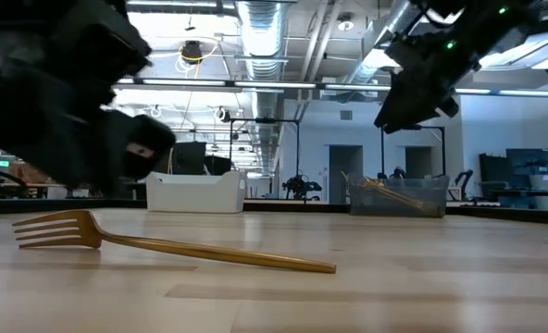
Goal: Sort silverware by color (type)
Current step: Put the gold fork into the top black bin
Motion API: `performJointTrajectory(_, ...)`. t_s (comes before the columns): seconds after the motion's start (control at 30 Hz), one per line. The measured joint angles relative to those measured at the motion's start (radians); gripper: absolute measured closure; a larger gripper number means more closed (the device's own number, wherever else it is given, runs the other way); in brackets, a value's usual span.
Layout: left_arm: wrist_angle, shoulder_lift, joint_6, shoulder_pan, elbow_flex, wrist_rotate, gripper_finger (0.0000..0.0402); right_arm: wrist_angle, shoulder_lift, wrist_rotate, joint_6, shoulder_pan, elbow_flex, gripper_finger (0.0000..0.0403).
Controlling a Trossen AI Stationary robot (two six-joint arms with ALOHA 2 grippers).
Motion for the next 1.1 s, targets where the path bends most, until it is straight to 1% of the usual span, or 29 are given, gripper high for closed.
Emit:
performJointTrajectory(0.07, 0.01, 0.017, -0.022, -0.034, 0.007, 0.024, 0.0315, 0.0, 0.0, 0.039, 0.023, 0.048, 0.0, 0.0214)
performJointTrajectory(0.1, 0.01, 0.023, -0.026, -0.05, 0.007, 0.019, 0.0315, 0.0, 0.0, 0.056, 0.031, 0.068, 0.0, 0.0214)
performJointTrajectory(0.2, 0.014, 0.04, -0.017, -0.086, 0.007, -0.059, 0.0315, 0.005, 0.0, 0.091, 0.035, 0.108, 0.0, 0.0214)
performJointTrajectory(0.33, 0.019, 0.06, 0.027, -0.109, 0.008, -0.166, 0.0315, 0.008, 0.0, 0.124, 0.054, 0.126, 0.0, 0.0214)
performJointTrajectory(0.5, 0.016, 0.065, 0.063, -0.114, 0.008, -0.287, 0.0315, 0.009, 0.0, 0.128, 0.059, 0.13, 0.0, 0.0214)
performJointTrajectory(0.8, 0.007, 0.048, 0.069, -0.124, 0.006, -0.31, 0.0315, 0.013, 0.0, 0.126, 0.061, 0.13, 0.0, 0.0214)
performJointTrajectory(1.0, 0.003, 0.048, 0.083, -0.142, 0.006, -0.373, 0.0315, 0.013, 0.0, 0.12, 0.074, 0.13, 0.0, 0.0214)
performJointTrajectory(1.1, 0.003, 0.048, 0.095, -0.144, 0.009, -0.382, 0.0315, 0.013, 0.0, 0.119, 0.077, 0.13, 0.0, 0.0214)
